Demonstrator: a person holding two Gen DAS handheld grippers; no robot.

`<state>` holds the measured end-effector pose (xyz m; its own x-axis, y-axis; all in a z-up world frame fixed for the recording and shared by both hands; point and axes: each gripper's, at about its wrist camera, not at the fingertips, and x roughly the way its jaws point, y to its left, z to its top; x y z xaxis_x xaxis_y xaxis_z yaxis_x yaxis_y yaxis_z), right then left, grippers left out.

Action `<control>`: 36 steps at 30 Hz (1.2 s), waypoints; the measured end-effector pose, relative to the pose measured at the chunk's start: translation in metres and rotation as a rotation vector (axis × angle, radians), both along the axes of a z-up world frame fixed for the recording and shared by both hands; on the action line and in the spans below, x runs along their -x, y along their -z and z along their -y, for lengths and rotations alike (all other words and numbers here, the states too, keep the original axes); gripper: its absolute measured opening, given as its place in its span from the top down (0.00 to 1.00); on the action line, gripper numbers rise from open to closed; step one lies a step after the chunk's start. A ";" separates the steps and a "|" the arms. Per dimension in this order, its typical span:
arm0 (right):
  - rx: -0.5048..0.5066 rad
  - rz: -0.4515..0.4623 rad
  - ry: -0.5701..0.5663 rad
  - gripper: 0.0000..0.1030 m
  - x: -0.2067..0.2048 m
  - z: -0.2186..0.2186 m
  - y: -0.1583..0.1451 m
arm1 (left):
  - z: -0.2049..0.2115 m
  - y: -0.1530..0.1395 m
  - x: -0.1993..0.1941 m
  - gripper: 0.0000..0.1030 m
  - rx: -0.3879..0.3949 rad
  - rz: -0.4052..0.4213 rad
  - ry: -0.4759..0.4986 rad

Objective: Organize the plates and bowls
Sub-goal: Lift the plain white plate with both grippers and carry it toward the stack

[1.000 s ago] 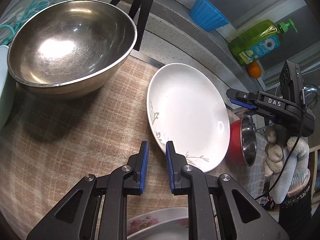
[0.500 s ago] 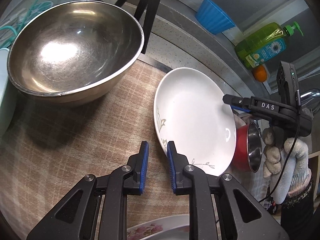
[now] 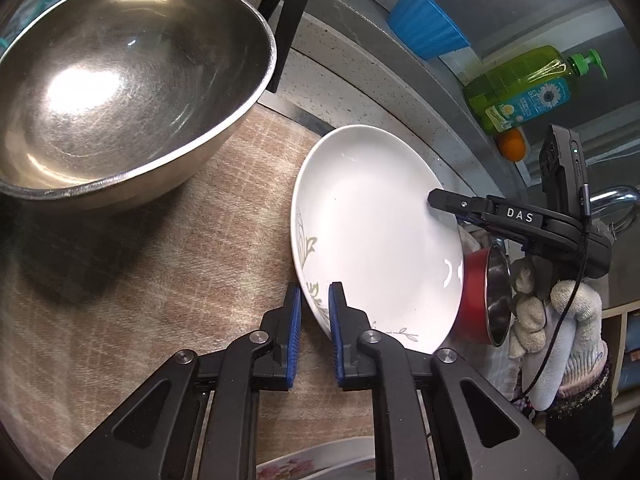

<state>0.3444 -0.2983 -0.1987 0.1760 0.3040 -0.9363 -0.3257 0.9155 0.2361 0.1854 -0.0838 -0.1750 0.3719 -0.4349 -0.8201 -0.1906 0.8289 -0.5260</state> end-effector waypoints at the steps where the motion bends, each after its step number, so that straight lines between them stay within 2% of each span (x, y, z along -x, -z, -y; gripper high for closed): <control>1: 0.001 0.000 0.000 0.85 0.001 -0.001 0.000 | 0.000 0.000 0.000 0.89 -0.005 -0.002 0.001; 4: -0.002 -0.003 -0.006 0.86 0.004 -0.003 -0.001 | 0.001 -0.002 0.000 0.89 -0.028 0.002 0.009; 12: 0.001 0.004 -0.057 0.86 0.019 -0.022 -0.004 | -0.017 -0.004 0.011 0.89 -0.034 -0.004 -0.032; 20: -0.021 0.003 -0.061 0.86 0.037 -0.028 -0.010 | -0.031 -0.008 0.020 0.89 -0.029 -0.001 -0.057; 36: -0.096 0.030 0.006 0.86 0.082 -0.008 -0.041 | -0.029 -0.038 0.034 0.89 -0.031 0.055 -0.016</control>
